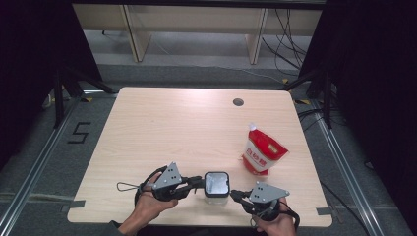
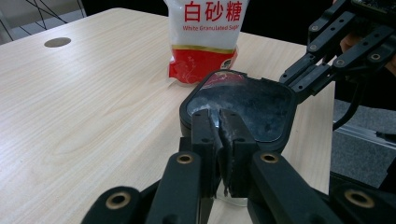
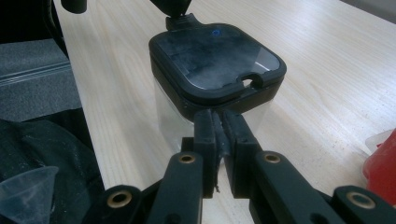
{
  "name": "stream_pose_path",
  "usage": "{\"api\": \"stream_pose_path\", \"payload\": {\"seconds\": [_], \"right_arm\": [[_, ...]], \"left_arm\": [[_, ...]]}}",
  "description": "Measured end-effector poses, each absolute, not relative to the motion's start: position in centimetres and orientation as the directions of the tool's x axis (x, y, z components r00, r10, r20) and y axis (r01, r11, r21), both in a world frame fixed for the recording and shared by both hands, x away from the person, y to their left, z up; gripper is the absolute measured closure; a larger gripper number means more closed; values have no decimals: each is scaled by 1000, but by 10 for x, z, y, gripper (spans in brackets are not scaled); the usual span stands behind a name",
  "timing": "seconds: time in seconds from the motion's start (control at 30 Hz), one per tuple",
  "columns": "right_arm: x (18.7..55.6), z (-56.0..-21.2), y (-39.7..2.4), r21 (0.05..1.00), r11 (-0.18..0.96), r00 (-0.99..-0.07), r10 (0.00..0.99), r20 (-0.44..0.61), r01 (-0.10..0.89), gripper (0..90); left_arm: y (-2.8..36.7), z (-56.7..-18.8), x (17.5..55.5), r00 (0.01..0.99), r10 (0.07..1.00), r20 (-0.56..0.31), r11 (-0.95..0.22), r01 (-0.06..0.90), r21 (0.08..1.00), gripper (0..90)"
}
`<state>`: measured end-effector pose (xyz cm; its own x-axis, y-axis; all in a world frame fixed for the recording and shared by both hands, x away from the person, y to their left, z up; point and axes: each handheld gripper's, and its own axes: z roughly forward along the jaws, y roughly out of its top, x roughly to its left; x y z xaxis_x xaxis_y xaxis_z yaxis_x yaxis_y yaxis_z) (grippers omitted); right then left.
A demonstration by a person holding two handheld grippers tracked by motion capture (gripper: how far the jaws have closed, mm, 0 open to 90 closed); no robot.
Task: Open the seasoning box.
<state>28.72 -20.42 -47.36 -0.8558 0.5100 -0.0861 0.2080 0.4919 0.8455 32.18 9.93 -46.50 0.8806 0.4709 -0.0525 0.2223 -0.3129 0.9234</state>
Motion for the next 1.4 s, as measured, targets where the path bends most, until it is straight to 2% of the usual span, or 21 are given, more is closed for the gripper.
{"api": "stream_pose_path", "payload": {"seconds": [0.33, 0.43, 0.83, 0.9, 1.07, 1.13, 1.23, 1.4], "right_arm": [[288, -473, -204, 853, 482, -858, 506, -84, 201, 859], [288, -472, -204, 850, 485, -855, 511, -84, 206, 868], [289, -472, -202, 855, 478, -858, 508, -82, 201, 885], [290, -471, -203, 853, 492, -859, 500, -112, 175, 885], [288, -470, -201, 857, 472, -856, 511, -75, 207, 886], [288, -469, -202, 855, 482, -858, 504, -94, 190, 885], [289, -467, -201, 859, 481, -860, 499, -103, 176, 885], [288, -465, -199, 859, 475, -859, 504, -89, 189, 885]], "left_arm": [[101, -465, 323, 884, 466, -47, -317, 216, 923, 853], [100, -467, 323, 877, 474, -75, -286, 234, 929, 856], [100, -467, 323, 875, 480, -63, -296, 229, 927, 861], [100, -467, 323, 876, 477, -67, -296, 232, 927, 861], [100, -467, 323, 876, 479, -62, -297, 228, 927, 860], [100, -467, 323, 876, 478, -64, -295, 229, 928, 861], [100, -467, 322, 875, 480, -69, -290, 232, 928, 851], [101, -467, 323, 879, 470, -77, -280, 231, 932, 763]]}}
